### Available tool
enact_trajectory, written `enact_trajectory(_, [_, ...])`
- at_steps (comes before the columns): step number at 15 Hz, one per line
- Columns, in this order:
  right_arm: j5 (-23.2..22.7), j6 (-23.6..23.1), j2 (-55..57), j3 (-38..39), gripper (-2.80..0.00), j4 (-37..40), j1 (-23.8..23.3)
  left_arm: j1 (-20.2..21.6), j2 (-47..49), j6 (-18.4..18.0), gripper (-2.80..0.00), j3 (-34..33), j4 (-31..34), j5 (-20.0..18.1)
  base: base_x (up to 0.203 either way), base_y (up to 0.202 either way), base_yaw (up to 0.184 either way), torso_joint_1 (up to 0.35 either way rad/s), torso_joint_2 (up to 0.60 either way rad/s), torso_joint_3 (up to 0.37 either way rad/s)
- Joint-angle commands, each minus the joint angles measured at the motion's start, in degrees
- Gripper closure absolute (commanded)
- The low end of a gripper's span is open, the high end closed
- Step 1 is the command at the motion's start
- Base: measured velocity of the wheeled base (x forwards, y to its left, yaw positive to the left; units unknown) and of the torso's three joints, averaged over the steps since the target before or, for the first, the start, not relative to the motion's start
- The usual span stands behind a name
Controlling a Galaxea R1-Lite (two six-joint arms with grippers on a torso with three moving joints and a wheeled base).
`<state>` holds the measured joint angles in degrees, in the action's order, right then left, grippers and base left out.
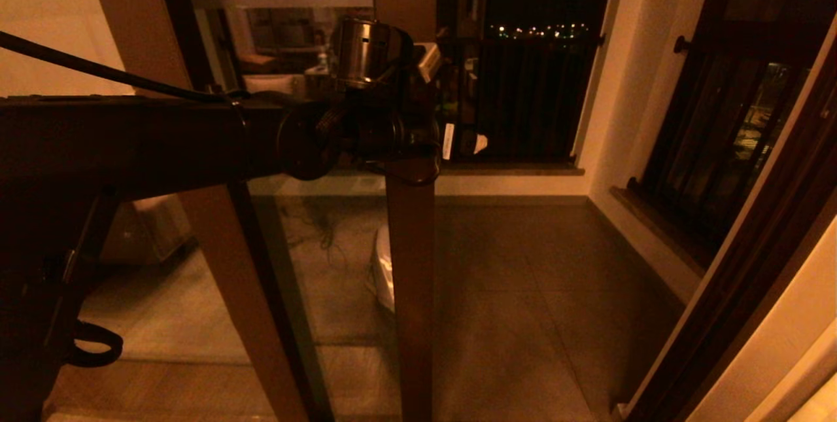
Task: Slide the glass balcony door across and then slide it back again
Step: Close the slid door
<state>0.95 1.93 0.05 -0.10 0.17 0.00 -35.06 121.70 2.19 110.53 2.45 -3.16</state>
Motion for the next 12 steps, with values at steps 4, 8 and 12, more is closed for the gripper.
enact_trajectory(4, [0.01, 0.01, 0.04, 0.01, 0.00, 0.00, 0.00, -0.10, 1.00, 0.00, -2.80, 0.47, -0.17, -0.45, 0.000, 0.000, 0.000, 0.000, 0.00, 0.000])
enact_trajectory(8, [0.01, 0.01, 0.04, 0.01, 0.00, 0.00, 0.00, -0.36, 1.00, -0.09, -2.80, 0.47, -0.25, -0.83, 0.000, 0.000, 0.000, 0.000, 0.00, 0.000])
enact_trajectory(12, [0.01, 0.01, 0.04, 0.01, 0.00, 0.00, 0.00, -0.86, 1.12, -0.09, -2.80, 0.47, -0.25, -1.15, 0.000, 0.000, 0.000, 0.000, 0.00, 0.000])
